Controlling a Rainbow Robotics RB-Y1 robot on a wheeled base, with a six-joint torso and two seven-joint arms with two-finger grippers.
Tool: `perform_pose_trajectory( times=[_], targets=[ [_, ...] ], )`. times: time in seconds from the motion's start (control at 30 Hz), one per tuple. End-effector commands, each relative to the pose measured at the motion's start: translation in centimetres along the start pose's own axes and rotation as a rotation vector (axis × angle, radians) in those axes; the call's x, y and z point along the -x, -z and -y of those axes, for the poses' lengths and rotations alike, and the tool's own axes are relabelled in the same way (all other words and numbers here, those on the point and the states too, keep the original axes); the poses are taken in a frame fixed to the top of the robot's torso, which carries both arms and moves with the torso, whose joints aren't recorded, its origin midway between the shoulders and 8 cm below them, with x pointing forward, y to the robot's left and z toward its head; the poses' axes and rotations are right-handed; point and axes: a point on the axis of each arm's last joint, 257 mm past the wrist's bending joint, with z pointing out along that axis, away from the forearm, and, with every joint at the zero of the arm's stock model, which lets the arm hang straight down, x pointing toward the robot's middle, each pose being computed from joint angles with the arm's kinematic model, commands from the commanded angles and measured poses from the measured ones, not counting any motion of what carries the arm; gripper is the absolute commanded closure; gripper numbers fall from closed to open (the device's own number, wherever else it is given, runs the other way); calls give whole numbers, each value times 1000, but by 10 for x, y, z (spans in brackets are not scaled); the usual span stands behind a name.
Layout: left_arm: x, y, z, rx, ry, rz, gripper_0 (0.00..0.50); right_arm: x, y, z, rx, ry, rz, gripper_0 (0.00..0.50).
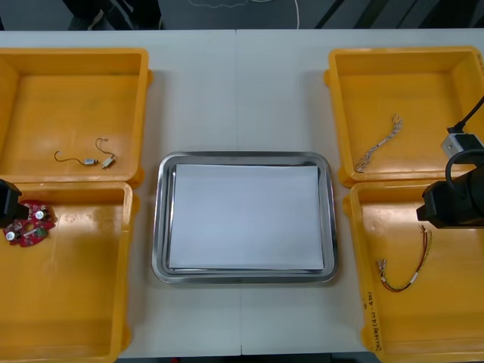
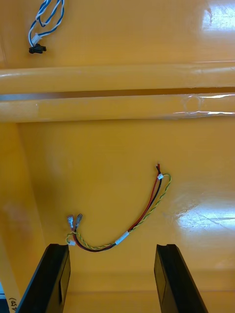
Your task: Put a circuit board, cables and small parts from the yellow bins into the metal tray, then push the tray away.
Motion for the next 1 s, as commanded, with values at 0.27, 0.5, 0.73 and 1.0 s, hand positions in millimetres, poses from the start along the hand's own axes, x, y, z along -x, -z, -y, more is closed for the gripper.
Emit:
perform_pose_trajectory(
  times=[0.27,0.5,0.73,1.0],
  targets=[
    [1,12,-15,42,-2,18,0,1,4,7,-6,16,17,0],
    [1,12,-15,42,-2,18,0,1,4,7,-6,16,17,0],
    [1,12,-15,42,-2,18,0,1,4,7,-6,16,17,0],
    [1,12,-15,42,-2,18,0,1,4,7,-6,16,17,0]
  ],
)
